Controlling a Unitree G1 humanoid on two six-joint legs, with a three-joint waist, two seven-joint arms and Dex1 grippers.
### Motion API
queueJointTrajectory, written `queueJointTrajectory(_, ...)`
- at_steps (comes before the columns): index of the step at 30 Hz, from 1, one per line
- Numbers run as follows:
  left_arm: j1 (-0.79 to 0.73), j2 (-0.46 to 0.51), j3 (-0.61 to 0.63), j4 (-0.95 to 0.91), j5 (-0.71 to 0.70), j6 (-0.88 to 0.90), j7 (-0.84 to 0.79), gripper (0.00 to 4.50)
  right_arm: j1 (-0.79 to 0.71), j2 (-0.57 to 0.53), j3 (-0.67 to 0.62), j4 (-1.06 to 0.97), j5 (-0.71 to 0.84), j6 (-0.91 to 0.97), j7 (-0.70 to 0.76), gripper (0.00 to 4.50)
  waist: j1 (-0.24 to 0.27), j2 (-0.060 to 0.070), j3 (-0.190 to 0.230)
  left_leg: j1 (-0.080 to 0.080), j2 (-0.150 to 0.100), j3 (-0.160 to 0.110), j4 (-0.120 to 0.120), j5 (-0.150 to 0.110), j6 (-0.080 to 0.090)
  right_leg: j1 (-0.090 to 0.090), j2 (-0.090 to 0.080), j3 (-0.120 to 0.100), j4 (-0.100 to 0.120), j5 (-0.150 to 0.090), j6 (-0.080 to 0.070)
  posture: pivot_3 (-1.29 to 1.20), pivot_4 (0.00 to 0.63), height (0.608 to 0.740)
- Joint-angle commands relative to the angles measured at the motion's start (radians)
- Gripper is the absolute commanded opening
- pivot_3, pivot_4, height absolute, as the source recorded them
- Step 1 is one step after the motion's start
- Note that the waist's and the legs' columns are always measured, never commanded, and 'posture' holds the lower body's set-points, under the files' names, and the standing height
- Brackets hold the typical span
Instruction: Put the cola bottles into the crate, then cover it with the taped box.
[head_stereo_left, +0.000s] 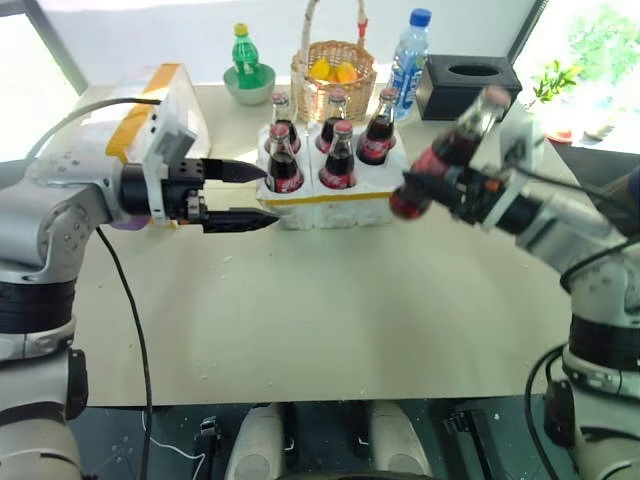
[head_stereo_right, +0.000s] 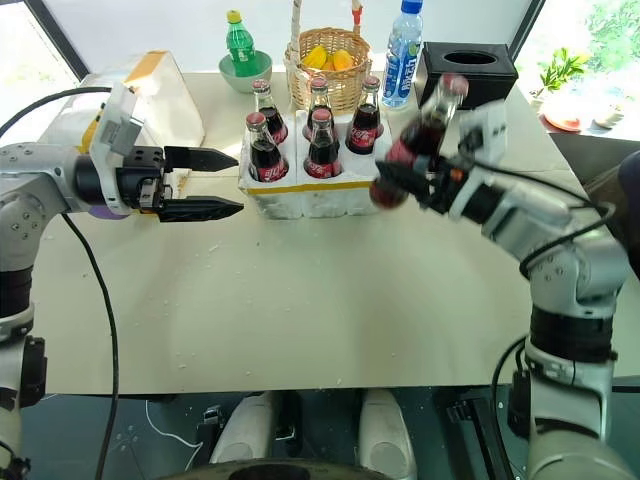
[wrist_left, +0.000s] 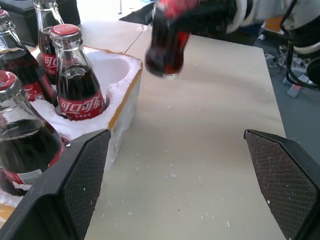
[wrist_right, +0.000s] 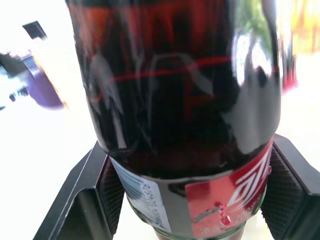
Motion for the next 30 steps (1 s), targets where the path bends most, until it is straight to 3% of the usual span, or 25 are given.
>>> queueJointTrajectory(1, -0.014, 0.002, 0.029, -0.009, -0.010, -0.028, 0.011, 4.50, -0.110, 0.041, 0.053, 0.108, -0.097, -0.089, -0.038, 2.85, -0.002, 0.000, 0.000, 0.000, 0.000, 0.000, 0.000, 0.000, 0.000, 0.000, 0.000, 0.000, 0.000, 0.000, 0.000, 0.00, 0.150, 0.740)
queueJointTrajectory(6, -0.010, 0.003, 0.035, -0.019, -0.017, -0.029, 0.029, 4.50, -0.215, 0.107, 0.132, 0.338, -0.274, -0.195, -0.127, 2.85, -0.003, 0.000, 0.000, -0.001, -0.001, 0.001, -0.001, 0.000, 0.000, 0.000, 0.000, 0.000, -0.001, 0.000, 0.000, 0.00, 0.150, 0.740)
queueJointTrajectory(12, 0.027, 0.032, 0.066, -0.056, -0.039, -0.015, 0.047, 4.50, -0.156, 0.136, 0.196, 0.353, -0.328, -0.202, -0.082, 2.85, -0.005, 0.000, 0.000, -0.006, 0.000, 0.001, -0.003, 0.000, -0.001, -0.004, 0.000, 0.000, 0.001, 0.000, 0.000, 0.00, 0.150, 0.740)
queueJointTrajectory(15, 0.049, 0.045, 0.081, -0.067, -0.042, -0.012, 0.059, 4.50, -0.134, 0.161, 0.211, 0.370, -0.346, -0.214, -0.071, 4.26, -0.006, 0.000, 0.000, -0.006, 0.000, 0.001, -0.003, 0.000, -0.001, -0.004, 0.000, -0.001, 0.000, 0.000, 0.000, 0.00, 0.150, 0.740)
queueJointTrajectory(16, 0.057, 0.051, 0.088, -0.071, -0.042, -0.010, 0.065, 4.50, -0.135, 0.167, 0.212, 0.379, -0.356, -0.220, -0.074, 4.46, -0.006, 0.000, 0.000, -0.006, 0.000, 0.001, -0.003, 0.001, -0.001, -0.004, 0.000, 0.000, 0.000, 0.000, 0.000, 0.00, 0.150, 0.740)
queueJointTrajectory(19, 0.081, 0.069, 0.121, -0.086, -0.058, 0.007, 0.086, 4.50, -0.150, 0.167, 0.197, 0.374, -0.364, -0.209, -0.075, 4.46, -0.009, 0.000, 0.000, -0.005, 0.000, 0.001, -0.003, 0.001, -0.002, -0.004, 0.000, 0.000, 0.000, 0.000, 0.000, 0.00, 0.150, 0.740)
queueJointTrajectory(23, 0.139, 0.104, 0.257, -0.124, -0.157, 0.107, 0.140, 4.50, -0.170, 0.105, 0.121, 0.273, -0.282, -0.096, -0.029, 4.46, -0.008, 0.000, 0.000, -0.005, 0.001, 0.000, -0.003, 0.001, -0.002, -0.004, 0.000, 0.000, 0.000, 0.000, 0.000, 0.00, 0.150, 0.740)
queueJointTrajectory(30, 0.239, 0.285, 0.470, -0.141, -0.144, 0.339, 0.358, 4.50, -0.153, -0.194, 0.048, 0.163, -0.232, 0.010, 0.144, 4.46, -0.007, -0.001, 0.000, -0.003, 0.001, 0.000, -0.006, 0.001, -0.002, -0.004, -0.001, -0.001, -0.003, 0.000, 0.000, 0.00, 0.150, 0.740)
